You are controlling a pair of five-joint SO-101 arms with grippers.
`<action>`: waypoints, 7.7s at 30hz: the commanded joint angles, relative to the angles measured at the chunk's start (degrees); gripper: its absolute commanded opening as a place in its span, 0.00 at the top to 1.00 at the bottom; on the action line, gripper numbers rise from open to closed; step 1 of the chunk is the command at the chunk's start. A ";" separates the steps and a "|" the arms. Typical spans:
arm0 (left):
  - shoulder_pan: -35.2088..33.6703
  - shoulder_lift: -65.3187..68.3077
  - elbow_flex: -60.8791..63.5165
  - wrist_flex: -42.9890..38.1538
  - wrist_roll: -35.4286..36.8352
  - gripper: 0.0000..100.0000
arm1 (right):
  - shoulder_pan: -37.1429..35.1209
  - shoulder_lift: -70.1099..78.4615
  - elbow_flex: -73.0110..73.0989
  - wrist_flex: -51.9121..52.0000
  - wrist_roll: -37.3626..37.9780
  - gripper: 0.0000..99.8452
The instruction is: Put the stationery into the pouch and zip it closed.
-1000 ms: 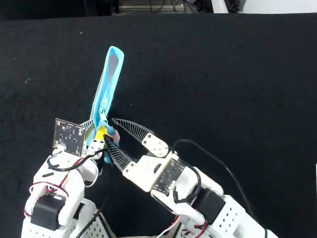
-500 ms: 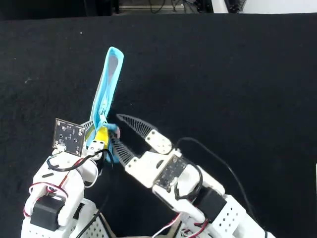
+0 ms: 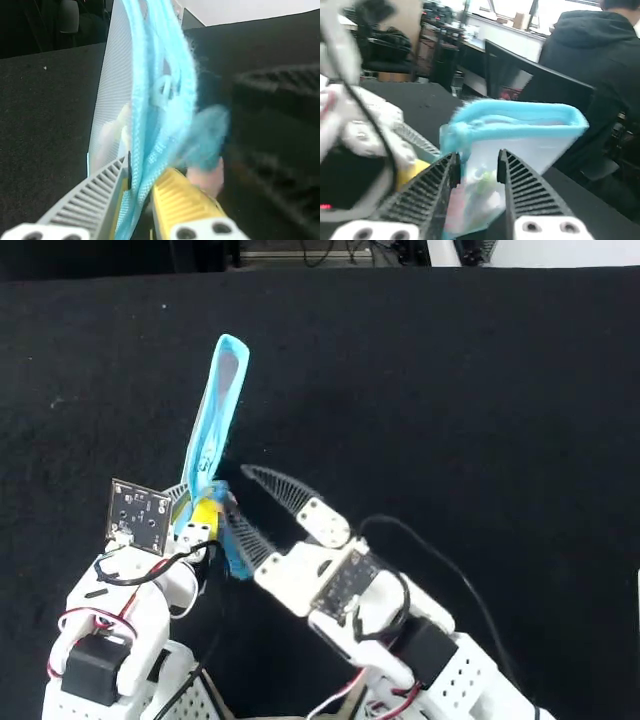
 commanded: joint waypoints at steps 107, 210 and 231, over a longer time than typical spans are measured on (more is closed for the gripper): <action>5.05 0.44 -0.40 2.73 -6.86 0.97 | 17.14 -14.11 2.24 -1.14 -1.14 0.99; 6.64 0.44 -0.31 3.52 -6.68 0.97 | 40.18 21.32 -16.31 5.89 -23.30 0.68; -7.87 0.44 -0.31 -10.46 -6.68 0.97 | 39.82 20.88 4.97 -25.41 -20.84 0.95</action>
